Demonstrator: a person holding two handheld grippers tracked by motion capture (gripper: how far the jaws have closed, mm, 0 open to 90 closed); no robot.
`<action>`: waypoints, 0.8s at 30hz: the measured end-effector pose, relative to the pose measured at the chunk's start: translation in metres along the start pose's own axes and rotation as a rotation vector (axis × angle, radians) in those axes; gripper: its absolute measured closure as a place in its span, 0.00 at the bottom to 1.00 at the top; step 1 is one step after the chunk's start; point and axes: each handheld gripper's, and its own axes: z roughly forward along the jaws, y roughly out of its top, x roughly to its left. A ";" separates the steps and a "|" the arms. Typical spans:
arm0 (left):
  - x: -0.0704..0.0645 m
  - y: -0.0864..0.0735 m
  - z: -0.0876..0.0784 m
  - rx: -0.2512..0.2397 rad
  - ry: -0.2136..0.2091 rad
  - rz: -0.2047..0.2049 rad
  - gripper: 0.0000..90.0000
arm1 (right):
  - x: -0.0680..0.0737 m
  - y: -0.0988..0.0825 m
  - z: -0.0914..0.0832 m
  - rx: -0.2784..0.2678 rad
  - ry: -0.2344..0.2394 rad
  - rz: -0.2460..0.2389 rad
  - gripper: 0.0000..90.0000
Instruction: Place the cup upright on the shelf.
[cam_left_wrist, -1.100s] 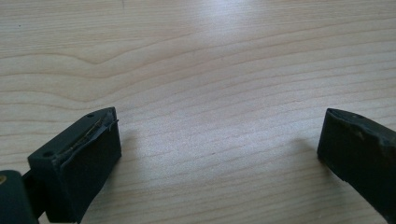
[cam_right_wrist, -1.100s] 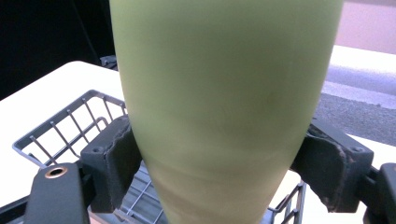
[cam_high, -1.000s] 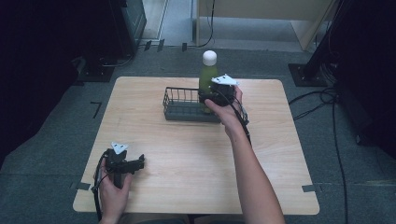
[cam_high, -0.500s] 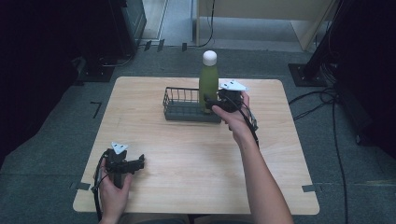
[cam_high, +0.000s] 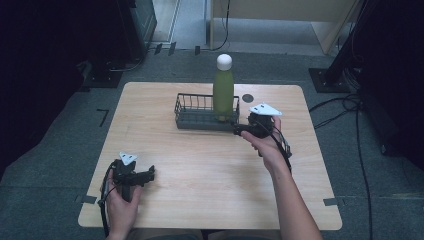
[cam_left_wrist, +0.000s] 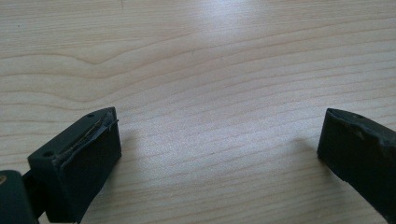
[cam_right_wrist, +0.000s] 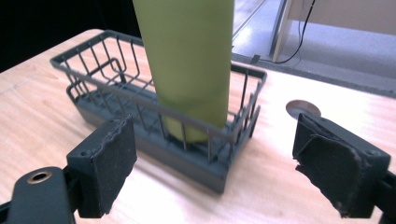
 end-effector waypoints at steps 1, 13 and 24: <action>0.000 0.000 0.000 -0.001 0.000 0.000 0.00 | -0.001 -0.003 -0.003 0.002 0.002 0.002 0.15; 0.000 0.000 0.000 -0.001 0.000 0.000 0.00 | -0.015 -0.035 -0.031 0.023 -0.014 0.046 0.12; 0.000 0.000 0.000 0.000 0.000 0.000 0.00 | -0.037 -0.071 -0.050 0.056 -0.059 0.096 0.09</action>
